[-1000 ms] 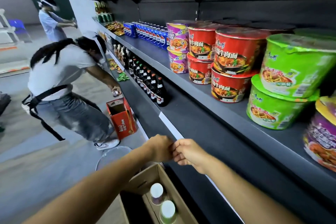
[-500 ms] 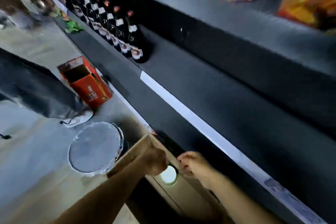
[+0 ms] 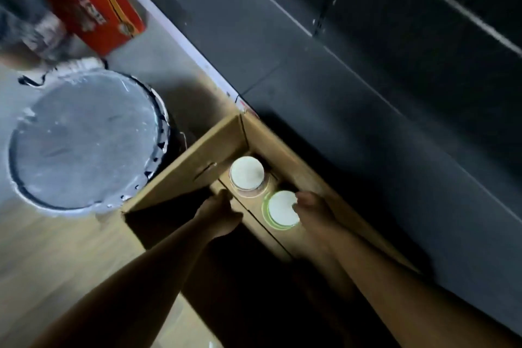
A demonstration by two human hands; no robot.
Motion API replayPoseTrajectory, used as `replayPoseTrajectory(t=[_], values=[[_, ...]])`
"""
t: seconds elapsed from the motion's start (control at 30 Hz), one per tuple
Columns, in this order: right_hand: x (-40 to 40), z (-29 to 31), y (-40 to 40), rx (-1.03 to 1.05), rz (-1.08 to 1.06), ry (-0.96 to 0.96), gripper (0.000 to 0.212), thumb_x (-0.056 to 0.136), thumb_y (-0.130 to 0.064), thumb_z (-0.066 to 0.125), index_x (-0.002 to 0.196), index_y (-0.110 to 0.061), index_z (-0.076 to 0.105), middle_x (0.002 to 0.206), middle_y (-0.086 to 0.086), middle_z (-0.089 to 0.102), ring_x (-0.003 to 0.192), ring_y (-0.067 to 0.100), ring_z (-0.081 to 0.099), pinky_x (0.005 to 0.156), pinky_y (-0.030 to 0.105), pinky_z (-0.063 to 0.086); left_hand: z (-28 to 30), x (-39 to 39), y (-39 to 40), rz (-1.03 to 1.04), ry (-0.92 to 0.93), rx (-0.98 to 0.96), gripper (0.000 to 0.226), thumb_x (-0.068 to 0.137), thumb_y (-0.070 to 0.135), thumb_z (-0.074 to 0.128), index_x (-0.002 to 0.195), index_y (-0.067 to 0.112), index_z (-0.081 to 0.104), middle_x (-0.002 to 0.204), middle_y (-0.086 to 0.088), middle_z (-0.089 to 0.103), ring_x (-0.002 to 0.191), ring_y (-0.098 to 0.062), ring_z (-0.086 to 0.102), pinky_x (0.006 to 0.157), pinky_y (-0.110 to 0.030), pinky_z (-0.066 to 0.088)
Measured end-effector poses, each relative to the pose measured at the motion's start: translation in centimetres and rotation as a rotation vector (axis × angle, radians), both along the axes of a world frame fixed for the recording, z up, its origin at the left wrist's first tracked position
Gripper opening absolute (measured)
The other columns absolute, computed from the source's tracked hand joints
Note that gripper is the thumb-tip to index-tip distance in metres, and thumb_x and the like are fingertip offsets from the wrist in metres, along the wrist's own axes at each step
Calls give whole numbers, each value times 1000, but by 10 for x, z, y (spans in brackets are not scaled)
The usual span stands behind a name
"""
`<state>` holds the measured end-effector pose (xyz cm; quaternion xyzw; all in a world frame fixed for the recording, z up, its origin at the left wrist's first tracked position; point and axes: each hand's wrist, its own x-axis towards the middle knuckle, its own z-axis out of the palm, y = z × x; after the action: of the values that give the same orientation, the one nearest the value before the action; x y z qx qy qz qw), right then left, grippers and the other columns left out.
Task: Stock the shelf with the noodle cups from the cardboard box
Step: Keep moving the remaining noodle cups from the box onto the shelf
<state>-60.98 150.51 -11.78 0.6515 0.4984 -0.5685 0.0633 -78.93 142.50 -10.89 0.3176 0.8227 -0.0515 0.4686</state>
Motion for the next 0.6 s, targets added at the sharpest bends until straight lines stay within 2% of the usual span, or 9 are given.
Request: replayPoseTrajectory(t=[0.1,0.17,0.23,0.33,0.4,0.47,0.53,0.6], values=[[-30,-43,14,35,59,23,39,94,-20,50,133,-15,50,136,7,53,124,25,48,100,31,37,-57,-7,8,275,-64,11,70,87,31,65,145,14,31,138,-14,48,125,-31,49,97,-31,44],[-46,-68,22,56,69,40,40,95,-20,48,135,-13,48,136,8,51,123,25,47,97,30,38,-91,-10,15,468,-136,37,77,83,30,70,146,15,28,138,-14,47,124,-31,49,99,-36,45],[-63,-95,32,29,93,45,45,93,-16,50,138,-13,45,136,8,50,124,27,47,100,32,40,-119,-16,25,652,-198,82,81,80,31,73,146,17,27,141,-12,44,124,-29,46,102,-41,43],[-82,-135,39,-39,108,89,54,87,-24,53,139,-19,43,140,5,48,125,27,46,106,42,38,-147,-22,37,890,-319,153,71,80,27,72,138,19,32,135,-11,45,107,-25,46,88,-37,43],[-91,-157,41,-82,69,148,51,90,-21,52,140,-20,41,139,4,48,124,26,46,106,41,39,-160,-24,45,957,-392,158,73,82,28,70,141,25,27,139,-8,40,112,-27,44,86,-41,42],[-99,-168,43,-118,24,177,55,88,-26,53,141,-23,40,140,5,48,123,27,47,105,44,40,-169,-25,52,1001,-446,154,74,83,30,68,144,27,25,145,-7,35,122,-31,42,92,-45,43],[-104,-172,41,-171,-19,180,57,86,-33,53,141,-26,40,138,7,50,121,30,49,101,46,43,-167,-23,54,1034,-485,137,66,85,31,66,141,25,32,143,-9,37,122,-32,43,93,-46,44],[-105,-169,38,-237,-112,190,47,93,-32,50,139,-22,43,135,8,53,118,31,52,91,40,47,-169,-23,51,1064,-478,148,60,86,33,64,138,22,37,140,-8,39,116,-31,45,88,-43,46]])
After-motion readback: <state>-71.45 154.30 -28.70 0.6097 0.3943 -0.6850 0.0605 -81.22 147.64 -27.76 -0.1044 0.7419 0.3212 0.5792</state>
